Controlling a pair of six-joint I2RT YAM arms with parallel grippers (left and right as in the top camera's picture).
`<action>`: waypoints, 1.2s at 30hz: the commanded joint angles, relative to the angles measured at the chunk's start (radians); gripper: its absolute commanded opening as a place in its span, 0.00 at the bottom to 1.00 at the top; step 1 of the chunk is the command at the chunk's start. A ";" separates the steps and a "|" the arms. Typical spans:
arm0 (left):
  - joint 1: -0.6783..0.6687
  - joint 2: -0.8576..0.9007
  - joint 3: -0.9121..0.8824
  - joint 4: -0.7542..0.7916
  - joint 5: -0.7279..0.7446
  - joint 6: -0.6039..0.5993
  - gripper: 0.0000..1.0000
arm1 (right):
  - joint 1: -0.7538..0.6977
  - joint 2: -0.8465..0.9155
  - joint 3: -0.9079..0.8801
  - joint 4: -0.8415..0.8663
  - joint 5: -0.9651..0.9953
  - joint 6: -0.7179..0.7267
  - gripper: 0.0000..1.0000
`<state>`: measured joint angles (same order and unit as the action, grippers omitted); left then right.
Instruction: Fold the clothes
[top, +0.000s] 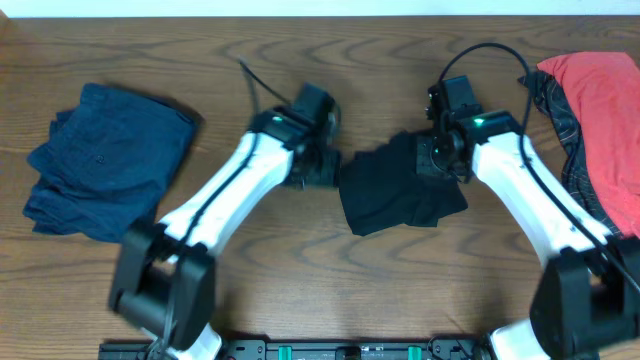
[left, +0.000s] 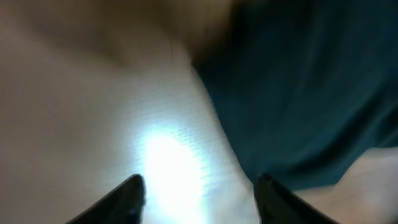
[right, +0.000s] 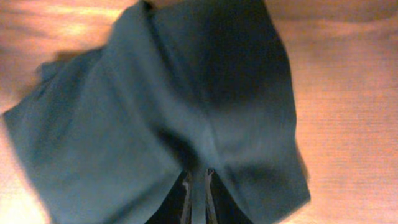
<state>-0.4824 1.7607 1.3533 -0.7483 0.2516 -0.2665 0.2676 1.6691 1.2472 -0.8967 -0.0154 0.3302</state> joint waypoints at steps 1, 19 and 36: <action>0.035 -0.012 0.005 0.107 -0.058 -0.004 0.64 | -0.006 -0.051 0.014 -0.075 -0.042 0.056 0.06; 0.039 0.294 0.005 0.278 0.261 0.029 0.64 | 0.027 -0.055 -0.315 0.052 -0.228 0.111 0.06; 0.032 0.312 -0.012 0.138 0.253 0.055 0.42 | 0.026 -0.054 -0.544 0.449 0.105 0.171 0.06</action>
<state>-0.4427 2.0575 1.3567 -0.5987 0.5095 -0.2283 0.2951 1.5890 0.7364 -0.4461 -0.0757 0.4702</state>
